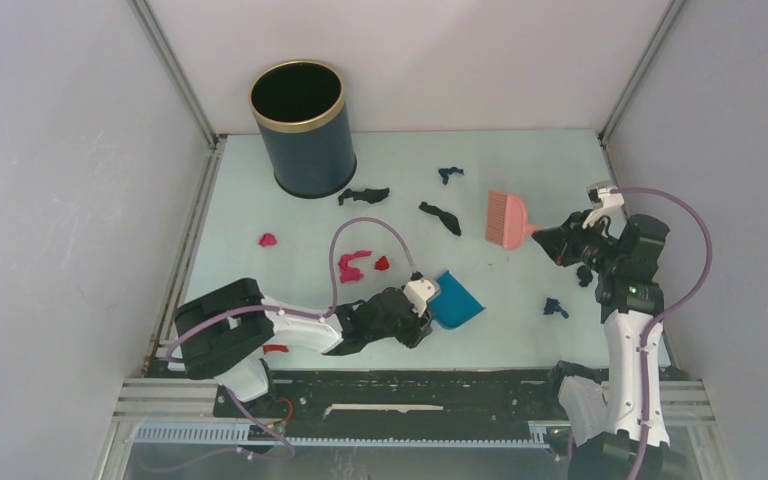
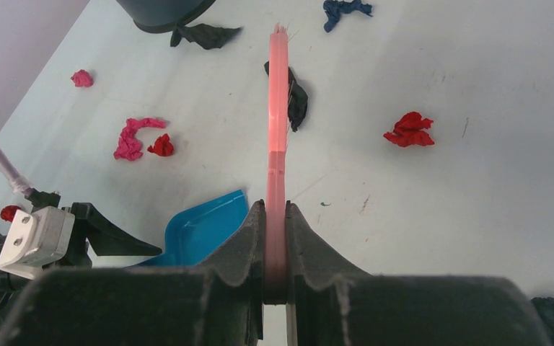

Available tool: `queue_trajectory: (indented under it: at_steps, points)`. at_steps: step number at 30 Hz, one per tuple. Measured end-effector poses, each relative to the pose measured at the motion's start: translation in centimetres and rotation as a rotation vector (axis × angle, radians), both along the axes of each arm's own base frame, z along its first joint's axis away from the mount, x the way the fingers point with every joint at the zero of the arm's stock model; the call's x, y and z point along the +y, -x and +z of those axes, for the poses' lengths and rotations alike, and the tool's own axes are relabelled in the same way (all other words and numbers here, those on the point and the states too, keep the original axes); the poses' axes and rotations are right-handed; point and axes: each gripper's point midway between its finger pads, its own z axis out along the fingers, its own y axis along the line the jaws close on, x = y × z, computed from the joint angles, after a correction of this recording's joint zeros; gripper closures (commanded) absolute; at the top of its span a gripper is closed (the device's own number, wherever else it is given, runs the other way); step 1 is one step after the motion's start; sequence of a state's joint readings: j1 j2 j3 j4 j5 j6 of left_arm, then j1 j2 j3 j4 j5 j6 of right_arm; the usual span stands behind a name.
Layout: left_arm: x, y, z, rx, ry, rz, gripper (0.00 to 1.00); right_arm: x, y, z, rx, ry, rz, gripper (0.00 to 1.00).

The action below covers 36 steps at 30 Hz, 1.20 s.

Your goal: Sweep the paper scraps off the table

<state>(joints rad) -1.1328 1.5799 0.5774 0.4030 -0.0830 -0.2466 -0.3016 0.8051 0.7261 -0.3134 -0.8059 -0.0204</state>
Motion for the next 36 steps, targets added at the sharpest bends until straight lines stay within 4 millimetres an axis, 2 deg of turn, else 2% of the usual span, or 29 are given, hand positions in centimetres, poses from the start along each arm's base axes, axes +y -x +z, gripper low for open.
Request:
queue_trajectory:
  at_steps: [4, 17, 24, 32, 36]
  points:
    - [0.45, 0.38, -0.64, 0.001, -0.002, -0.004, 0.53, 0.04, -0.05, -0.14, 0.006, -0.003, 0.004, 1.00]
    - [0.60, -0.08, -0.63, 0.011, -0.038, 0.038, 0.52, 0.11, -0.02, -0.11, 0.005, -0.005, 0.008, 1.00]
    - [0.66, -0.16, -0.92, 0.025, -0.083, 0.047, 0.56, 0.11, -0.02, -0.11, 0.005, -0.005, 0.008, 1.00]
    - [0.39, -0.26, -0.97, 0.026, -0.093, 0.048, 0.56, 0.11, -0.01, -0.12, 0.005, -0.005, 0.008, 1.00]
    - [0.28, -0.35, -0.98, 0.024, -0.096, 0.051, 0.53, 0.11, -0.02, -0.11, 0.005, -0.004, 0.008, 1.00]
